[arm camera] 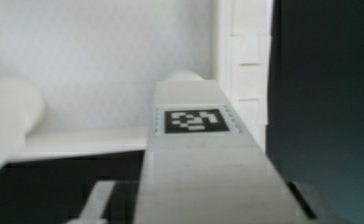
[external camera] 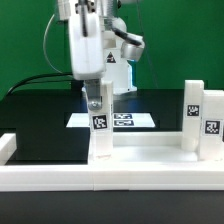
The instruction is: Assemble desk
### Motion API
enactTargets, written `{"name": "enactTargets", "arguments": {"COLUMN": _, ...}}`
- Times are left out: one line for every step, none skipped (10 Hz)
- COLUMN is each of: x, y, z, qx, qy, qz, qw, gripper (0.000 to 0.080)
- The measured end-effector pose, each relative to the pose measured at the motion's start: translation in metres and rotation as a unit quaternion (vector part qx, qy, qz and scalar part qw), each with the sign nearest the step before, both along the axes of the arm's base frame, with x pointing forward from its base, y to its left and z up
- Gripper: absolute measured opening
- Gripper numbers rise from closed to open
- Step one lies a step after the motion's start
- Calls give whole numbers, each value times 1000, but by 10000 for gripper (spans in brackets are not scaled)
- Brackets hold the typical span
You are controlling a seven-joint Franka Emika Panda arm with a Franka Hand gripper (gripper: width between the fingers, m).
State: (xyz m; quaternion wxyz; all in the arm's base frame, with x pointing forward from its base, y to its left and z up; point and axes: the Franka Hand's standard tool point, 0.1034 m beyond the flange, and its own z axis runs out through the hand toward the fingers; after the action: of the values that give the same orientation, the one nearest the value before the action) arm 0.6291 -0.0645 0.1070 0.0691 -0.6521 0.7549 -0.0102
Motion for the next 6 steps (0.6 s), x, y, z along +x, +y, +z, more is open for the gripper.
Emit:
{"name": "enactTargets", "arguments": {"x": 0, "y": 0, "z": 0, "qx": -3, "qy": -1, "qz": 20, "qw": 1000, "gripper": 288}}
{"name": "enactTargets", "arguments": {"x": 0, "y": 0, "z": -1, "qx": -4, "qy": -2, "qz": 32, "qw": 999, "gripper": 418}}
{"name": "enactTargets", "arguments": {"x": 0, "y": 0, "z": -1, "qx": -4, "qy": -1, "qz": 33, "qw": 999, "gripper": 562}}
{"name": "enactTargets", "arguments": {"x": 0, "y": -1, "z": -2, "qx": -24, "qy": -6, "qz": 149, "qw": 988, "gripper": 562}}
{"name": "enactTargets", "arguments": {"x": -1, "y": 1, "z": -1, "qx": -32, "qy": -11, "qz": 225, "qw": 974, "gripper": 630}}
{"name": "enactTargets", "arguments": {"x": -4, "y": 6, "z": 0, "qx": -36, "qy": -12, "qz": 234, "qw": 971, "gripper": 630}}
